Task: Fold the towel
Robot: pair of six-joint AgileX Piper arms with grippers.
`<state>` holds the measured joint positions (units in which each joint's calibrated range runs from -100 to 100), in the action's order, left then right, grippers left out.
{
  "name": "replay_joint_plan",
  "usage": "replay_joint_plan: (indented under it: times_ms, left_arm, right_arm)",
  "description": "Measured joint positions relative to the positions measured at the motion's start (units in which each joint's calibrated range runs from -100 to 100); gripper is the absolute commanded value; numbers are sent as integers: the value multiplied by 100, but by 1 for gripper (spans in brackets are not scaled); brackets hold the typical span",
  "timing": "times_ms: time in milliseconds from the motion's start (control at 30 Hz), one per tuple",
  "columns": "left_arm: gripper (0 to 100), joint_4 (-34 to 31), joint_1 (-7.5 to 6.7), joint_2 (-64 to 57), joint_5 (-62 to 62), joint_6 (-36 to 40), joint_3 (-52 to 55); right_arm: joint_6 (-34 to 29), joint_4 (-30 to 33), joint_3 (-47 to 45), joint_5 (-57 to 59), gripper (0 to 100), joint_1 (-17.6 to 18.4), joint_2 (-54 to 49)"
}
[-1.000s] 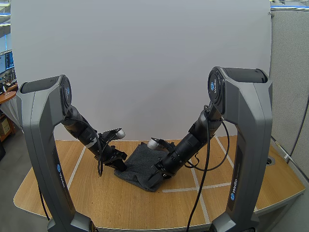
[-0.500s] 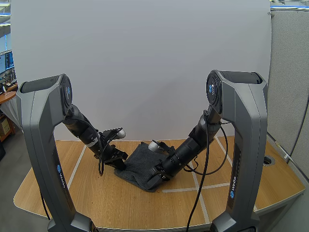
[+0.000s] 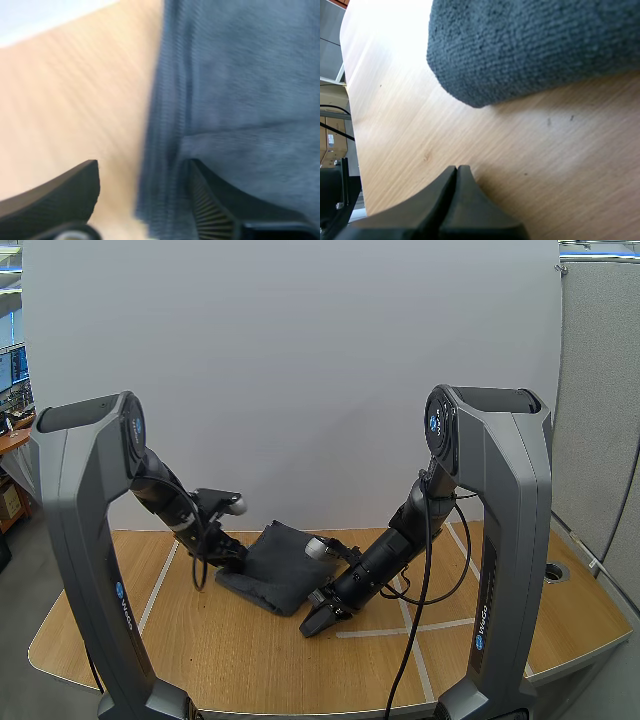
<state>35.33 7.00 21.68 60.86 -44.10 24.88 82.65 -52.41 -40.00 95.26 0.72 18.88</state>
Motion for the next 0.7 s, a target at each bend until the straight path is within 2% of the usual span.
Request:
replay_joint_plan:
  times_ms: [67, 400, 533, 700]
  left_arm:
    - [86, -121, 29, -137, -391, 0, -64]
    - [86, -124, 28, -811, -176, -9, -117]
    - [84, -90, 28, -1079, 153, -9, -117]
    - [76, 124, 28, -1458, 952, -19, -117]
  right_arm:
    - [-8, 14, 0, 16, 0, 0, 0]
    - [-52, 60, -27, -28, 0, 0, -143]
    - [-52, 366, -86, -470, 0, 3, -820]
    - [-206, 320, -86, -732, 0, 3, -1550]
